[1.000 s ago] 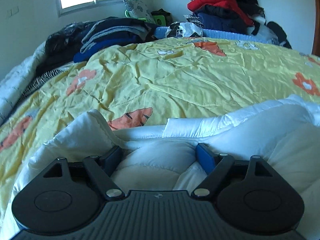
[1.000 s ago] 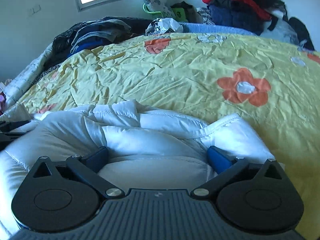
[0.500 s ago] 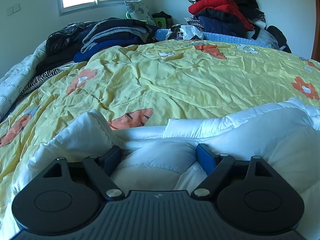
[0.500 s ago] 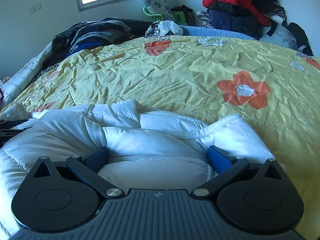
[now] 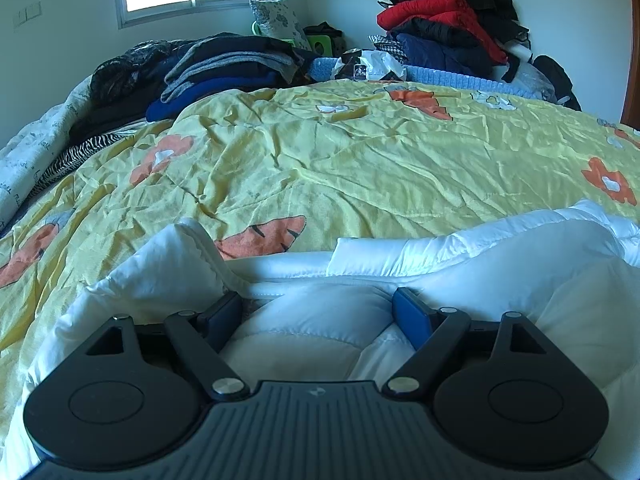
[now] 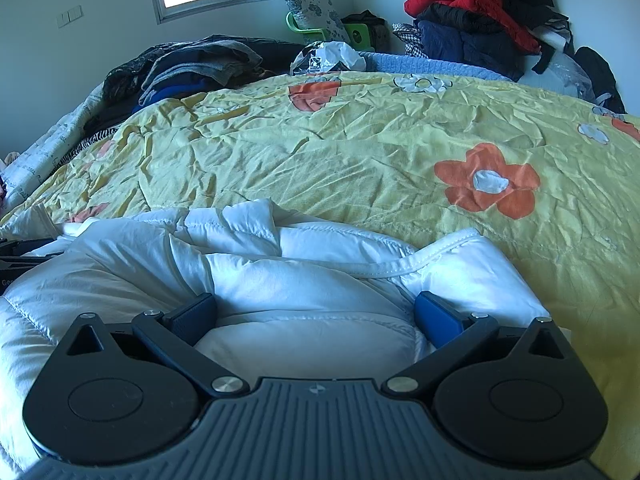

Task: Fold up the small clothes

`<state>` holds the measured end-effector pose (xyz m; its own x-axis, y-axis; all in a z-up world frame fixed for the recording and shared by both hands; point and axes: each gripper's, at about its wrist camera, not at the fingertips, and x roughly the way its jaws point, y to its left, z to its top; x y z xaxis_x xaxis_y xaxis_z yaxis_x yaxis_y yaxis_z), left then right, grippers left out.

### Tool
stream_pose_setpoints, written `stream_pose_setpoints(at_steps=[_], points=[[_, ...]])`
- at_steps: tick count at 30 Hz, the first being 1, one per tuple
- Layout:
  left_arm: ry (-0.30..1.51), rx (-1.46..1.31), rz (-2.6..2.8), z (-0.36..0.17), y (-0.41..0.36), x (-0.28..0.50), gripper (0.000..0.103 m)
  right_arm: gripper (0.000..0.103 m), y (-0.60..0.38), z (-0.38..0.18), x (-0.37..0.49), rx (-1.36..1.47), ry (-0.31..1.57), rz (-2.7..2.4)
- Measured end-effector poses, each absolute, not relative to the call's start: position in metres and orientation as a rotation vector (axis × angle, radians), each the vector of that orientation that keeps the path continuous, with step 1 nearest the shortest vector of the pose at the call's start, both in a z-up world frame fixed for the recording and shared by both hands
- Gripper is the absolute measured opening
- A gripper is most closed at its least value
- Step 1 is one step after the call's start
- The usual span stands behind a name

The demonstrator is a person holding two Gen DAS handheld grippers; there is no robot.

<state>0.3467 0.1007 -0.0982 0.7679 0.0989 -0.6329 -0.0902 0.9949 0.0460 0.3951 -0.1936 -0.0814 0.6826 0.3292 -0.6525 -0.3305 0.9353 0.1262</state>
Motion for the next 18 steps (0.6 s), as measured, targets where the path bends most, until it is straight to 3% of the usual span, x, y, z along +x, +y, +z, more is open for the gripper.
stream_pose_setpoints(at_steps=[8,12,16,18], points=[[0.665,0.005,0.109,-0.093,0.101,0.342,0.085,0.1,-0.203,-0.078,0.396,0.037,0.727,0.381],[0.526,-0.022,0.236,-0.057,0.099,0.301,0.083,0.094,-0.233,-0.049,0.394,0.236,0.764,0.354],[0.485,-0.15,0.075,-0.019,0.073,0.238,0.084,0.103,-0.249,0.0,0.384,0.52,0.71,0.538],[0.505,-0.113,-0.089,-0.019,0.04,0.21,0.084,0.102,-0.233,0.01,0.392,0.588,0.782,0.684]])
